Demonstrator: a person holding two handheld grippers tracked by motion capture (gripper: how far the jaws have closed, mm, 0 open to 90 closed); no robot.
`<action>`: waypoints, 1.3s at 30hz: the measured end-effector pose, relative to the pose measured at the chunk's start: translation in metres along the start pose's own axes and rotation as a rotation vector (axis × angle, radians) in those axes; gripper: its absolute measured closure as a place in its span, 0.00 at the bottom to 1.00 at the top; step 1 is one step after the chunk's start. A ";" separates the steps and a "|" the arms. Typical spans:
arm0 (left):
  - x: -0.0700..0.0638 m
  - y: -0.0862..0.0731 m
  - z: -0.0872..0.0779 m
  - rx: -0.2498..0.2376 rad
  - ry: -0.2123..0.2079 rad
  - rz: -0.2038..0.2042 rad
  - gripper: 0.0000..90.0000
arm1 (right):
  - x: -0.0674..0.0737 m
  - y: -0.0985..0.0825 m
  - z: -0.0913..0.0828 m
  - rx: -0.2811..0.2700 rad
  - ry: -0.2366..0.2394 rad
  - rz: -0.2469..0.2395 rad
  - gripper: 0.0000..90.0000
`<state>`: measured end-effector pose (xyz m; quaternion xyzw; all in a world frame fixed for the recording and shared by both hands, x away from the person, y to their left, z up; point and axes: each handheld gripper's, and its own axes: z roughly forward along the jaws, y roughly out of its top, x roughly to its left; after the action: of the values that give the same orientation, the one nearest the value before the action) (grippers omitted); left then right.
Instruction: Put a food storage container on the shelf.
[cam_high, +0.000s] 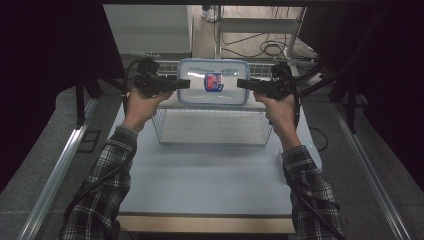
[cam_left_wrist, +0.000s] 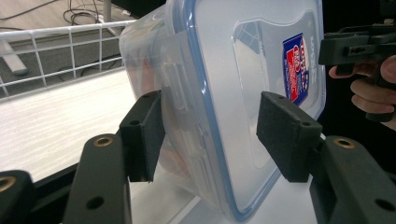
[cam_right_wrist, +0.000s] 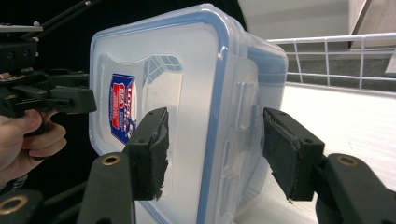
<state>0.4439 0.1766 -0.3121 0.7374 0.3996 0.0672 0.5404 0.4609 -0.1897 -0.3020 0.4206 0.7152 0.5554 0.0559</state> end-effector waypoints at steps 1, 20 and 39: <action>0.000 0.000 0.000 -0.001 0.000 -0.002 0.46 | 0.000 0.000 0.001 0.000 -0.003 -0.005 0.46; 0.008 0.005 0.010 0.017 0.072 -0.023 0.45 | -0.003 0.001 0.014 0.047 -0.083 -0.031 0.38; 0.006 -0.001 0.008 0.004 0.046 -0.039 0.46 | -0.005 0.002 0.010 0.043 -0.092 -0.015 0.43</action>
<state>0.4516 0.1749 -0.3180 0.7290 0.4264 0.0729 0.5305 0.4705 -0.1854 -0.3057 0.4416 0.7268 0.5194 0.0839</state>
